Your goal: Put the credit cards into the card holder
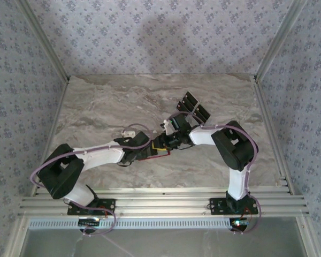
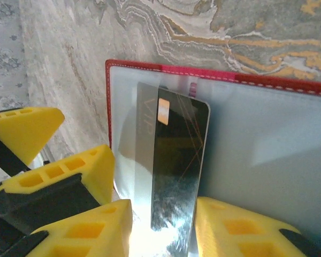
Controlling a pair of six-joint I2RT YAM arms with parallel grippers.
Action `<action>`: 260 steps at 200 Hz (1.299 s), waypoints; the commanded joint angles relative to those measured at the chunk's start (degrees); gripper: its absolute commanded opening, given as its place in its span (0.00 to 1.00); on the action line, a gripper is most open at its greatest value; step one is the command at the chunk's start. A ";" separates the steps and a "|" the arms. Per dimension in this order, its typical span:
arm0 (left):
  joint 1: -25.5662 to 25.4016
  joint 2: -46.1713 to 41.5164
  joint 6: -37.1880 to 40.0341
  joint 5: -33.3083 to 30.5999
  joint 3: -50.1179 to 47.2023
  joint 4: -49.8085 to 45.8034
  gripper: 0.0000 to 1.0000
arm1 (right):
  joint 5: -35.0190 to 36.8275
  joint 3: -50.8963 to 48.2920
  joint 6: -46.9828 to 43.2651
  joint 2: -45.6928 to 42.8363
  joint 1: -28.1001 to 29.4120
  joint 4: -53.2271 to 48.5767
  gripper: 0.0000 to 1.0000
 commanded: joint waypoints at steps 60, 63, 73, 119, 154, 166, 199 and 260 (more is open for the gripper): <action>3.96 -6.32 3.16 0.31 1.56 -2.68 1.00 | 9.52 6.46 -7.14 -5.59 0.24 -17.70 0.50; 4.22 -6.44 3.17 0.45 1.31 -2.64 1.00 | 9.88 6.67 -7.37 -5.58 0.28 -18.21 0.50; 4.90 -7.17 3.41 0.55 0.61 -2.68 1.00 | 11.74 7.59 -7.94 -5.63 0.45 -19.93 0.51; 8.12 -9.16 4.03 1.45 -2.91 -2.00 1.00 | 19.94 11.22 -10.30 -4.44 1.83 -27.13 0.47; 8.48 -7.99 4.66 1.86 -4.01 -1.44 1.00 | 20.80 13.75 -10.90 -2.18 2.92 -28.05 0.22; 8.55 -7.29 4.64 1.87 -4.21 -1.32 1.00 | 20.97 14.74 -11.08 -1.22 3.42 -28.48 0.17; 8.57 -5.36 4.42 2.23 -4.66 -0.42 1.00 | 21.64 17.13 -11.68 1.09 4.41 -29.57 0.15; 8.57 -1.63 4.31 3.21 -4.64 1.31 1.00 | 21.38 18.46 -11.68 4.17 5.03 -29.46 0.14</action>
